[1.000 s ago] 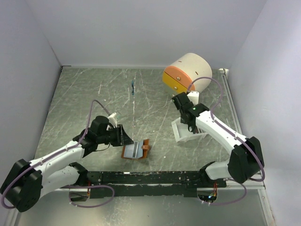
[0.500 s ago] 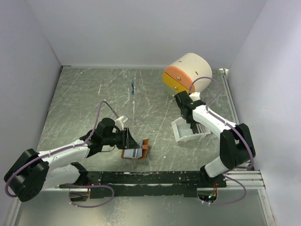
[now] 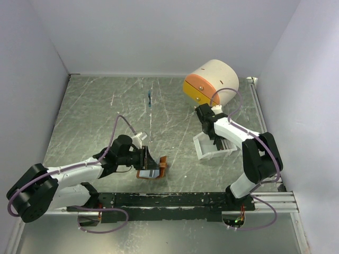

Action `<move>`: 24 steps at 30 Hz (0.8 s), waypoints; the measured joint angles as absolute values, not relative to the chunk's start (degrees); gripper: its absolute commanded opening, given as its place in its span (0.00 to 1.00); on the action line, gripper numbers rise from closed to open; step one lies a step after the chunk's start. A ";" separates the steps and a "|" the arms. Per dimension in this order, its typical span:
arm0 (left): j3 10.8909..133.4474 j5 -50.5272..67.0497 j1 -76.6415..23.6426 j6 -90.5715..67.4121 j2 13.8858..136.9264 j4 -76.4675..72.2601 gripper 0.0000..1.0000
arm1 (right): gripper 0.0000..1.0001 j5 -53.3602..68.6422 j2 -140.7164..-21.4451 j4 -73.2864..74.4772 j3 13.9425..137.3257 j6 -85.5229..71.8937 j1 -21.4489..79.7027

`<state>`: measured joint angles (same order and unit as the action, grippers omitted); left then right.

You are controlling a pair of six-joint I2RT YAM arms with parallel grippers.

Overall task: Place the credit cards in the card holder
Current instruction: Pick up the credit card from the storage box.

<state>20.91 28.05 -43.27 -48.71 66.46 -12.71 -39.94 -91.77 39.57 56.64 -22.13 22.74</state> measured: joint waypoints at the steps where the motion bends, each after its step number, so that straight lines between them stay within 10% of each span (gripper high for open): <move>1: 20.73 27.94 -43.33 -48.80 66.43 -12.82 0.41 | 0.38 -39.81 -91.77 39.40 56.62 -21.91 22.72; 24: 19.62 25.67 -43.44 -49.34 63.96 -12.75 0.40 | 0.28 -42.57 -94.30 39.07 56.66 -20.88 22.59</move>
<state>19.62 25.67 -43.44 -49.34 63.96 -12.75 -42.57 -94.30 39.07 56.66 -20.88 22.59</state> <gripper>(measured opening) 0.405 0.289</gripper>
